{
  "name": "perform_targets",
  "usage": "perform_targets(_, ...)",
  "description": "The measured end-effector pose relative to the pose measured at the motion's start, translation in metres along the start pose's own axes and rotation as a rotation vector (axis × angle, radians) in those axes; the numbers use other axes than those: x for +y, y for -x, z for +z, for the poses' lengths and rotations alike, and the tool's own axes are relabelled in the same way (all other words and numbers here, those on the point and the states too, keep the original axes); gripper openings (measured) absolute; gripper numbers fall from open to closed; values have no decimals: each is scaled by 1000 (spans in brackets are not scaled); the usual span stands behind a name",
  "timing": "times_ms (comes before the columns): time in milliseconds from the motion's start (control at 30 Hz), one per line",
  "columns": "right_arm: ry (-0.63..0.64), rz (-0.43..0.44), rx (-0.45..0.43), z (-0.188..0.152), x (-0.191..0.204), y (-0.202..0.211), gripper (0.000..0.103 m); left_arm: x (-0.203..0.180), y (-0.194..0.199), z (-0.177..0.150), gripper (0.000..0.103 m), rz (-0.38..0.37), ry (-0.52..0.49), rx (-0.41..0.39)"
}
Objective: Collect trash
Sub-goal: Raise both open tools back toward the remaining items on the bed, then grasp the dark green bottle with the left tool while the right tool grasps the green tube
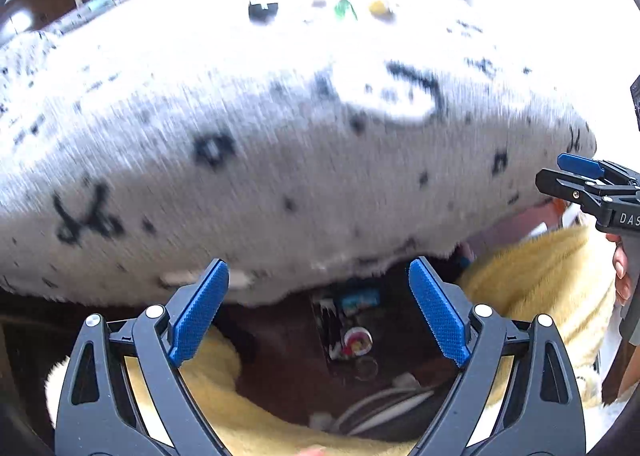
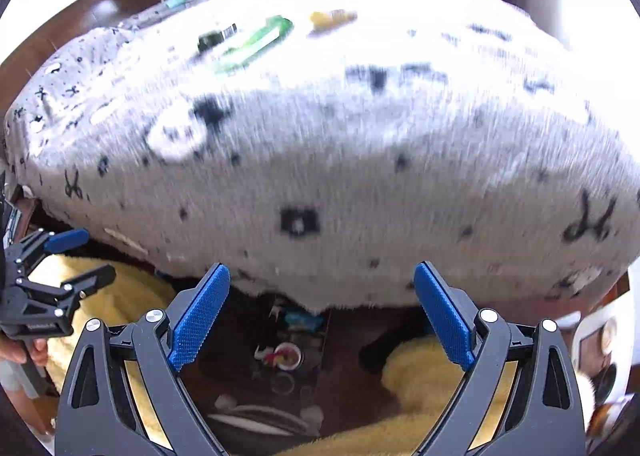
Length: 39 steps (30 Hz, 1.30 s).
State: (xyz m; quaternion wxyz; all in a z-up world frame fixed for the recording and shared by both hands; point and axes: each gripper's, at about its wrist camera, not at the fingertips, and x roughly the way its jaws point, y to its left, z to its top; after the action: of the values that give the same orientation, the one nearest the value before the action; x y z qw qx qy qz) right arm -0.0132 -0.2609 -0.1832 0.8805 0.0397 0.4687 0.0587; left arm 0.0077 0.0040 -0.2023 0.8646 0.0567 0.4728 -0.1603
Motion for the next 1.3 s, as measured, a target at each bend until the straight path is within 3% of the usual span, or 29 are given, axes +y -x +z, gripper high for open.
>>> perform_targets(267, 34, -10, -97, 57, 4, 0, 94, 17, 14, 64, 87, 86, 8, -107)
perform_targets(433, 30, -2, -105, 101, 6, -13, 94, 33, 2, 111, 87, 112, 11, -135)
perform_targets(833, 2, 61, -77, 198, 33, -96, 93, 71, -60, 190, 86, 115, 2, -119)
perform_targets(967, -37, 103, -28, 226, 42, -133, 74, 76, -71, 205, 86, 114, -16, -118)
perform_targets(1200, -106, 84, 19, 253, 42, -177, 68, 79, -88, 217, 86, 110, -37, -106)
perform_targets(1267, -98, 57, 21, 258, 43, -183, 58, 79, -93, 220, 86, 107, -38, -102)
perform_targets(1300, -86, 38, 18, 259, 44, -186, 47, 78, -95, 222, 86, 104, -38, -101)
